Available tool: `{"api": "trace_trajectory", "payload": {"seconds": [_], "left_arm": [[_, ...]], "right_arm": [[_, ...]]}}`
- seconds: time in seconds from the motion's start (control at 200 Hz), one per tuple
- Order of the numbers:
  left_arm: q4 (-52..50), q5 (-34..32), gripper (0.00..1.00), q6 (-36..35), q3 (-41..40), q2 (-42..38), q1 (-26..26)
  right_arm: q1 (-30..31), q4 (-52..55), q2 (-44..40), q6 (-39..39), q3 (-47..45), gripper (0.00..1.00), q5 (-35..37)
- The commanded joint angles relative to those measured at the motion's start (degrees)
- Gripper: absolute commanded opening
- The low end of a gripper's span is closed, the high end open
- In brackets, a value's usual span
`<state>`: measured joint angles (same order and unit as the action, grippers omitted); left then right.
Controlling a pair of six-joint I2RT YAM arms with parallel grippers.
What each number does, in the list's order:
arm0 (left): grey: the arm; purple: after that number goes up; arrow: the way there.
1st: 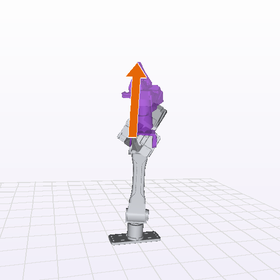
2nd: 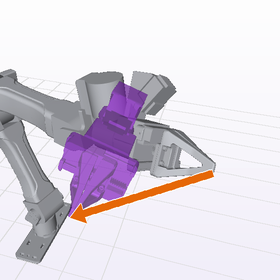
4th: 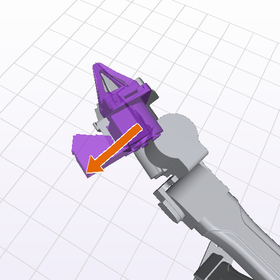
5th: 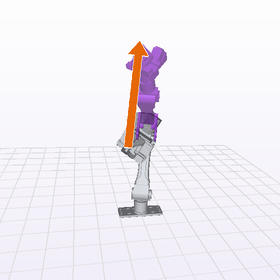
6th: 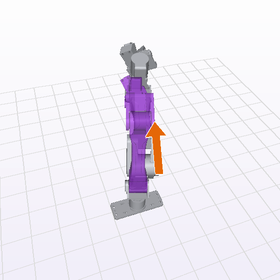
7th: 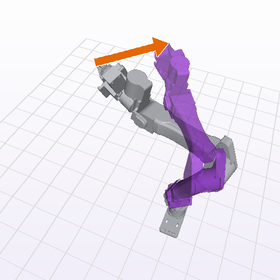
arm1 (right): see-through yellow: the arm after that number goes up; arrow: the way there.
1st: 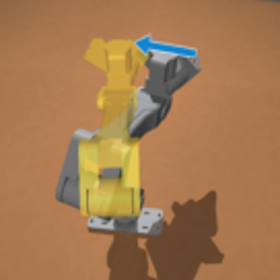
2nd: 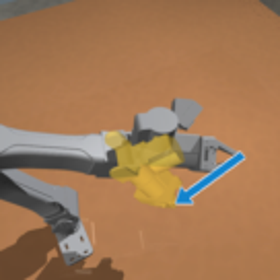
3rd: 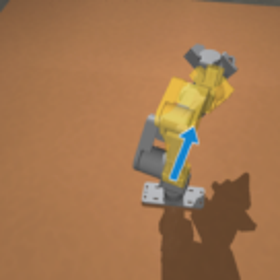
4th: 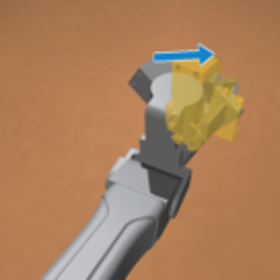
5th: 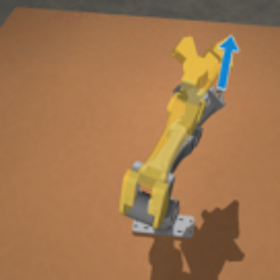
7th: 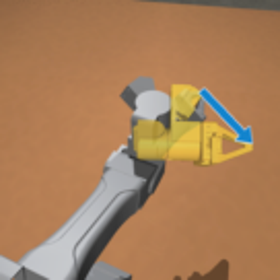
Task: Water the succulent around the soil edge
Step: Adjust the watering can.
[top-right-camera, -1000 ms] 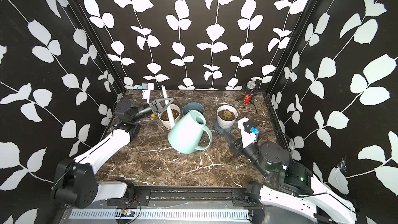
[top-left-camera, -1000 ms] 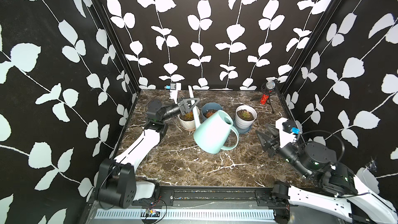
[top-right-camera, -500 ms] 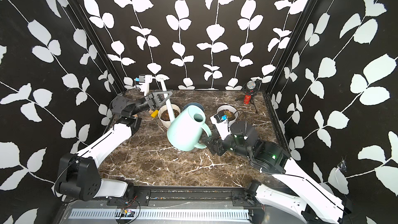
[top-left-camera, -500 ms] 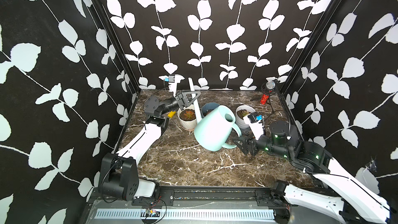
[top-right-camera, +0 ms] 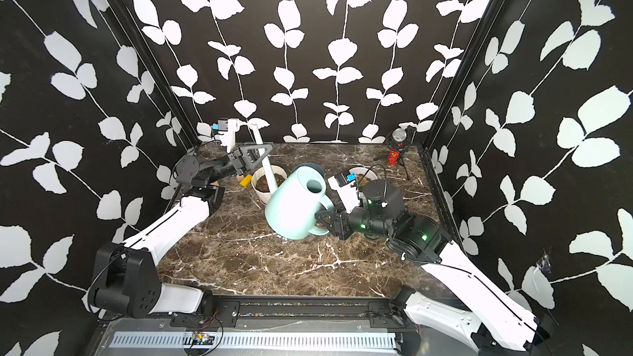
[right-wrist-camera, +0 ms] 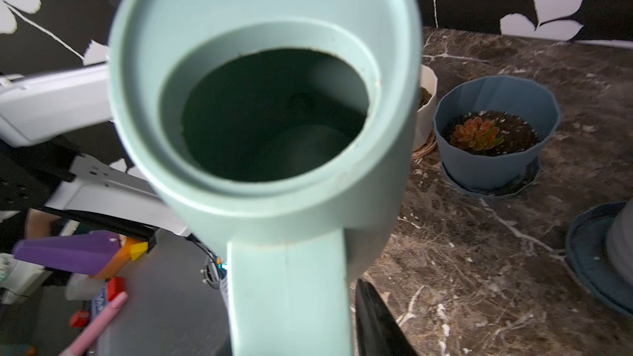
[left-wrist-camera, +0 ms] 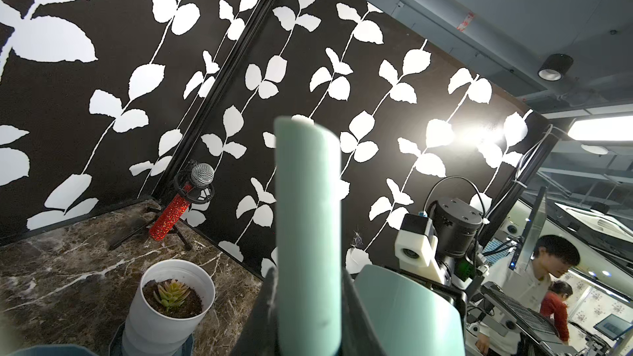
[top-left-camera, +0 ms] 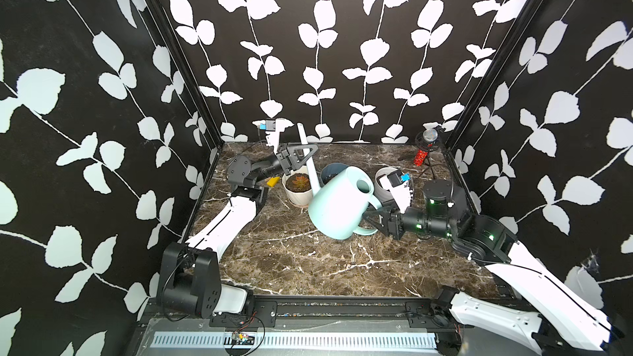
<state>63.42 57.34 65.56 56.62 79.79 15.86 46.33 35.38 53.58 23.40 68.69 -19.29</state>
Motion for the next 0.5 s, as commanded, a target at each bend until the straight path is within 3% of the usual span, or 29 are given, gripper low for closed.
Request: {"api": "trace_trajectory", "payload": {"seconds": [0.0,0.1,0.205,0.285,0.305,0.34,0.405,0.495], "left_arm": [[4.04,-0.57,0.0,2.38,-0.59,-0.27,-0.02],[3.56,-0.62,0.0,1.96,-0.77,0.43,-0.04],[-1.36,-0.73,0.0,-1.19,-1.07,0.11,-0.21],[-9.78,-1.08,0.49,-6.99,-1.12,-2.19,-0.55],[-12.58,-1.11,0.66,-8.99,-1.01,-3.03,-0.63],[-18.45,-1.34,0.82,-13.25,-0.58,-4.78,-0.86],[-28.1,-1.99,0.98,-20.63,0.15,-8.7,-1.54],[-32.84,-1.63,0.99,-23.41,0.0,-12.86,-3.92]], "right_arm": [[-0.57,-4.09,0.18,1.2,3.54,0.21,-2.52],[-0.69,-3.56,0.47,1.22,3.82,0.0,-2.88],[-0.71,-1.14,0.31,0.81,4.92,0.0,-2.07],[-0.66,5.04,0.42,-1.2,8.78,0.0,2.06],[-0.71,7.57,0.65,-2.3,10.15,0.0,3.6],[-0.7,11.98,1.02,-4.12,12.64,0.0,6.58],[-0.71,20.64,2.67,-7.17,18.15,0.0,13.11],[-0.71,30.39,5.66,-11.44,25.18,0.0,20.09]]}}
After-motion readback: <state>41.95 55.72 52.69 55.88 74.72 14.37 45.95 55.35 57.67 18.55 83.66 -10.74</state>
